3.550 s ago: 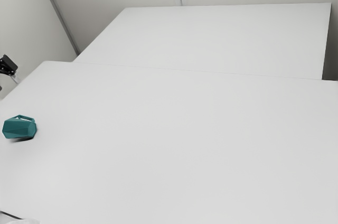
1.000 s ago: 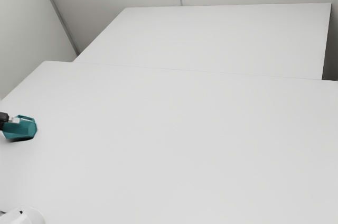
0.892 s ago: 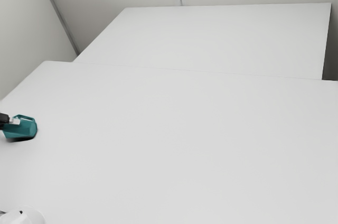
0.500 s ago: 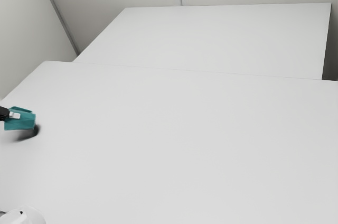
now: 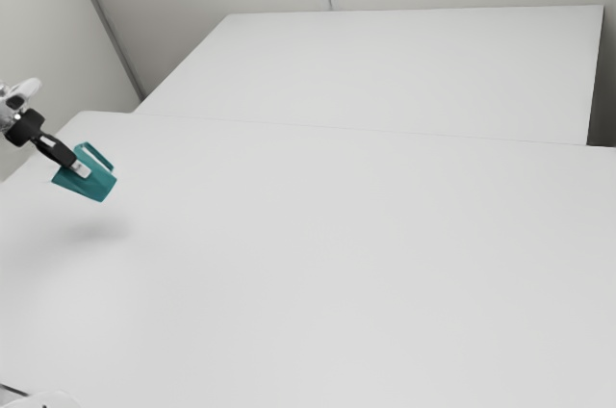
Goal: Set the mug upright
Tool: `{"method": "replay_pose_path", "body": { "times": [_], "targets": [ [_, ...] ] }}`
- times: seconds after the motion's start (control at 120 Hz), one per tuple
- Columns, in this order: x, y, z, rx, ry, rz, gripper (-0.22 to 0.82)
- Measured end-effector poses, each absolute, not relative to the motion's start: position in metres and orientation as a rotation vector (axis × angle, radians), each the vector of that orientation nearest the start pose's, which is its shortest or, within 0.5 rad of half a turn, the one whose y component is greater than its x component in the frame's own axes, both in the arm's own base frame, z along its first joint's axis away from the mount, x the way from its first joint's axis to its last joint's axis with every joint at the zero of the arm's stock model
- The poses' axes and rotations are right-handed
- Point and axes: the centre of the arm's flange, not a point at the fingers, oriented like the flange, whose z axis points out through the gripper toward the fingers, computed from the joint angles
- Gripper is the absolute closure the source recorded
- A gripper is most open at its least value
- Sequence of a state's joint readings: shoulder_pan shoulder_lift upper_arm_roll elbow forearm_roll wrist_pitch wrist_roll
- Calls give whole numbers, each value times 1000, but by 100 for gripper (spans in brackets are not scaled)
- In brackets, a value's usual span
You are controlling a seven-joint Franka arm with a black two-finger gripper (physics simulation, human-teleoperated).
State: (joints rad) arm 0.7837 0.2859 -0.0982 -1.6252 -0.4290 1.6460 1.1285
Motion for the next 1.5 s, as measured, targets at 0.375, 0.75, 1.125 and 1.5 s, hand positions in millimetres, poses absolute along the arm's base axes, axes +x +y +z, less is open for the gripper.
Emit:
{"method": "replay_pose_path", "body": {
  "times": [0.375, 0.75, 1.125, 1.5],
  "targets": [
    [534, 217, 513, -3279, 849, -118, 79],
    [516, 120, 523, -3139, 817, 14, 79],
    [512, 64, 496, -3040, 707, 141, 78],
    [505, 27, 446, -2986, 564, 177, 78]
  ]
}}
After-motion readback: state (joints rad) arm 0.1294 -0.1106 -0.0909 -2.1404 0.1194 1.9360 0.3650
